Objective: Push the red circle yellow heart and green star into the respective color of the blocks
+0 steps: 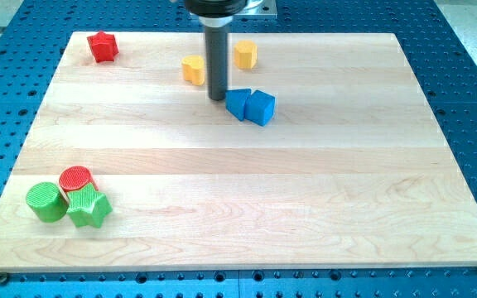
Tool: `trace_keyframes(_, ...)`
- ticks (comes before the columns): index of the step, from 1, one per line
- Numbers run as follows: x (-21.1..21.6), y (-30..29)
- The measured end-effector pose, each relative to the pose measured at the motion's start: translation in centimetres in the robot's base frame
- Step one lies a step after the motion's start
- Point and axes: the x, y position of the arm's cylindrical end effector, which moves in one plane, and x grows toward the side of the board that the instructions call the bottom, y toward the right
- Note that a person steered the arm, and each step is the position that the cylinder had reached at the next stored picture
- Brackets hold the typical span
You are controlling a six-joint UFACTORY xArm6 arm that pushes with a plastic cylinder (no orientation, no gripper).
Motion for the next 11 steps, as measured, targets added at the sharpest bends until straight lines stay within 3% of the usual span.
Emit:
trace_keyframes(1, 1.9, -1.3)
trace_keyframes(2, 1.8, 3.5)
trace_keyframes(3, 4.1, 2.5)
trace_keyframes(5, 22.4, -3.7)
trace_keyframes(6, 24.9, -9.4)
trace_keyframes(7, 24.0, -14.0)
trace_keyframes(9, 15.2, -14.9)
trace_keyframes(11, 10.1, -16.4)
